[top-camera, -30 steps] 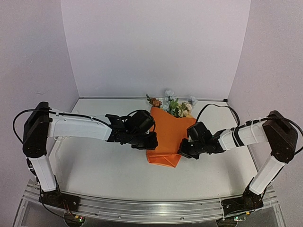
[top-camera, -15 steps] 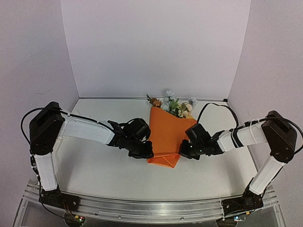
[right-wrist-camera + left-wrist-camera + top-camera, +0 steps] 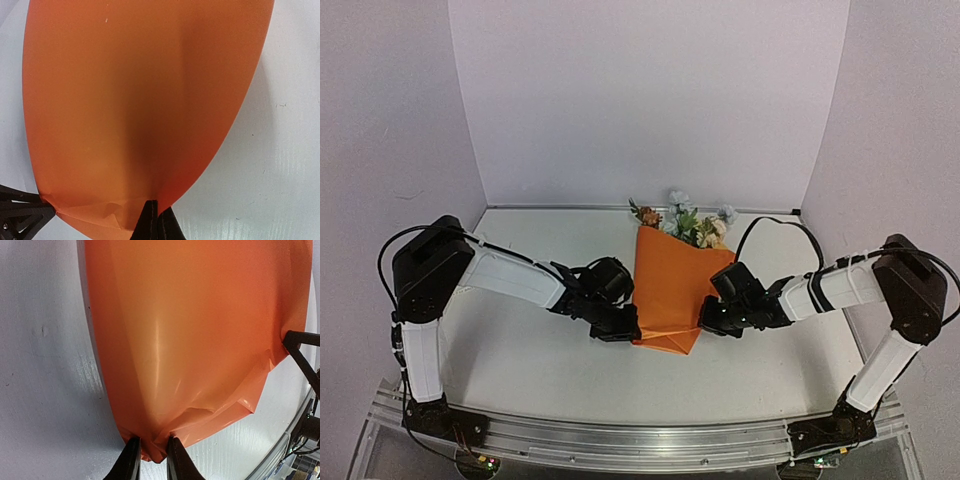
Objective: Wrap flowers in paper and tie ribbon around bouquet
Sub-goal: Press the fold line of the folded wrapping paper.
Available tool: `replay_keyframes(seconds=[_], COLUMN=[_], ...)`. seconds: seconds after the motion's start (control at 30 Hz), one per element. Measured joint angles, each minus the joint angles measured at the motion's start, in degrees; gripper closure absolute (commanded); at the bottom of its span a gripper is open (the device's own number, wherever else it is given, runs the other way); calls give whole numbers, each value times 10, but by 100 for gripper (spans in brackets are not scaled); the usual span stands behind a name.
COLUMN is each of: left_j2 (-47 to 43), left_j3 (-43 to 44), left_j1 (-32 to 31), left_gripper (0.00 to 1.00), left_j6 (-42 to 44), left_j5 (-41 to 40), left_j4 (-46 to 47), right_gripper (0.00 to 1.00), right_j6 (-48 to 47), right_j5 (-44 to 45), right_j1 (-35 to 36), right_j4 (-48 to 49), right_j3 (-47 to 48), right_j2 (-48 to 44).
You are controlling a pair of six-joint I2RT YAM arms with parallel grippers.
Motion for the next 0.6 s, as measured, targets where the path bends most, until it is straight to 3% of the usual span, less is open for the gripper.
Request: replay_keyframes(seconds=[0.3, 0.6], left_j2=[-31, -112], left_j3=[-28, -50], left_j1=[0, -44], left_gripper=[72, 49], left_j6=[2, 43], left_j5=[-20, -127], left_j4=[-16, -45], right_gripper=[100, 100], right_j6=[-8, 22], right_j5=[-8, -32], right_j1=[3, 4], right_j4=[1, -31], right_j3=[0, 24], right_j2=[0, -10])
